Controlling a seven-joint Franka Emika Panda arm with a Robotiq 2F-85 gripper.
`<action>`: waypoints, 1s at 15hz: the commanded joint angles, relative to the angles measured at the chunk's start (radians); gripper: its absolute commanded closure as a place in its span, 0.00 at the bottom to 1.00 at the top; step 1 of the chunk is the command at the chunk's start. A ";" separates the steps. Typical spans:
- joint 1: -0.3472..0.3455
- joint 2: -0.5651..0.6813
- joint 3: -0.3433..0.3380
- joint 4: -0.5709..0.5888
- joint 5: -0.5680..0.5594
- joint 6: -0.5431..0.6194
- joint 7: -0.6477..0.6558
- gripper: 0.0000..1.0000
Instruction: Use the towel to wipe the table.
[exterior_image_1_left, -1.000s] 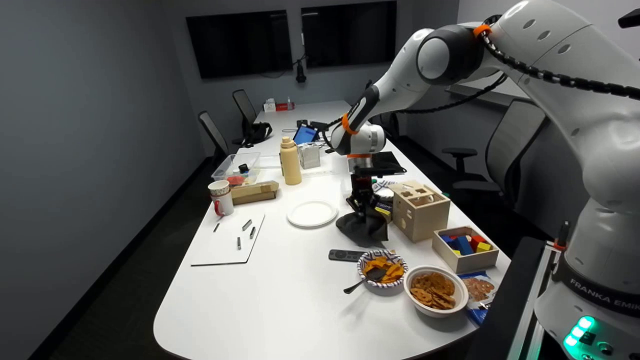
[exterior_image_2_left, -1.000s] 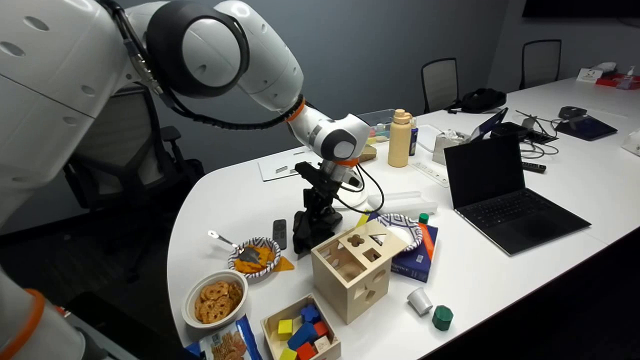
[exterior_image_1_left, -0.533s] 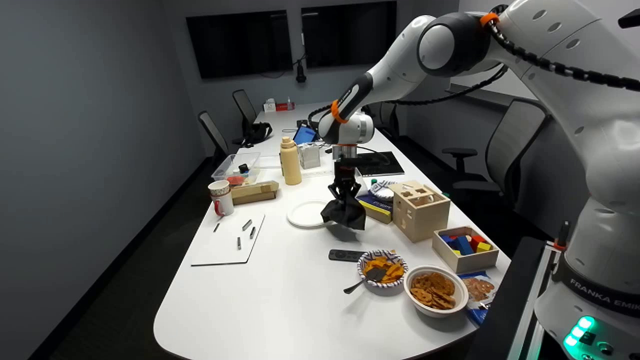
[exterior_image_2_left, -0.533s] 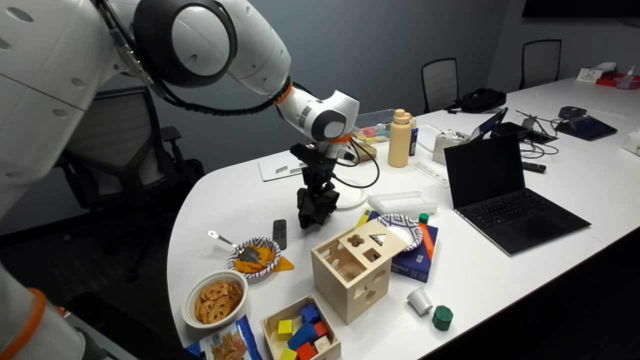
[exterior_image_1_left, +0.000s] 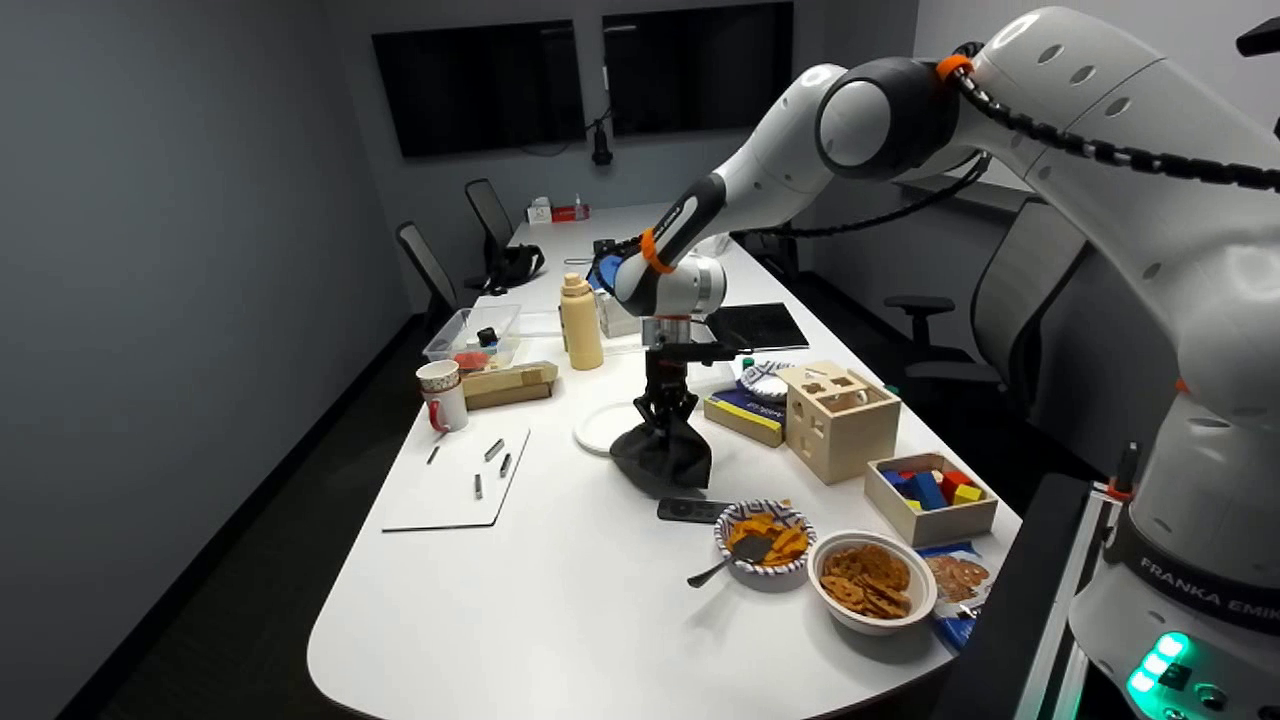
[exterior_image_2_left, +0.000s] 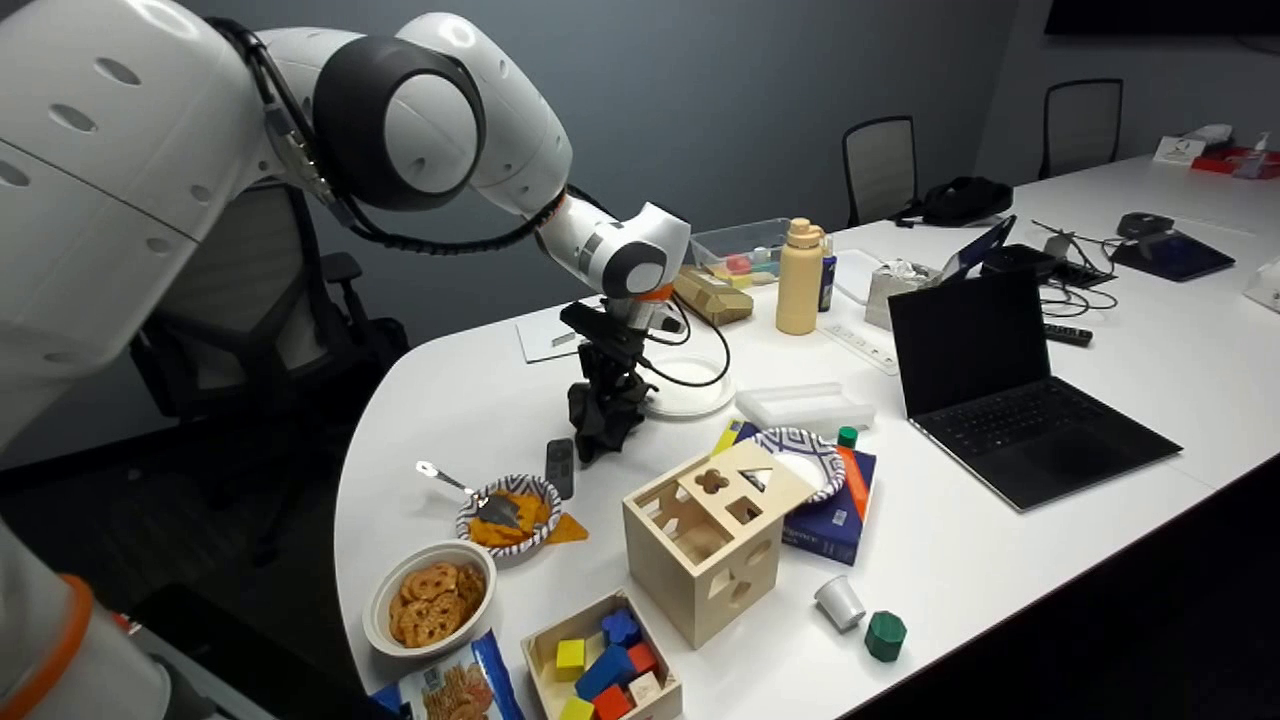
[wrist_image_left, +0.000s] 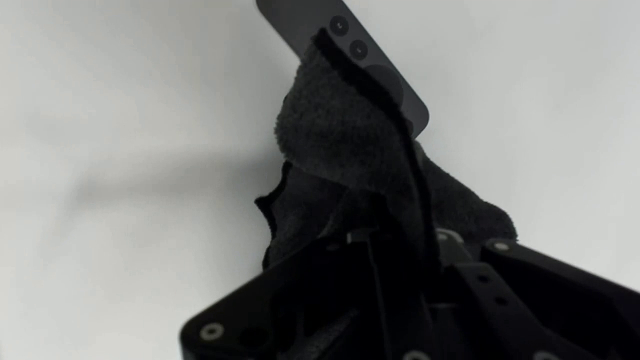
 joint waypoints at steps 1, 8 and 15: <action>-0.008 0.033 0.026 0.030 0.010 -0.038 -0.048 0.98; -0.017 0.036 0.046 0.022 0.021 -0.038 -0.082 0.60; -0.029 -0.091 0.043 -0.087 0.029 -0.101 -0.102 0.07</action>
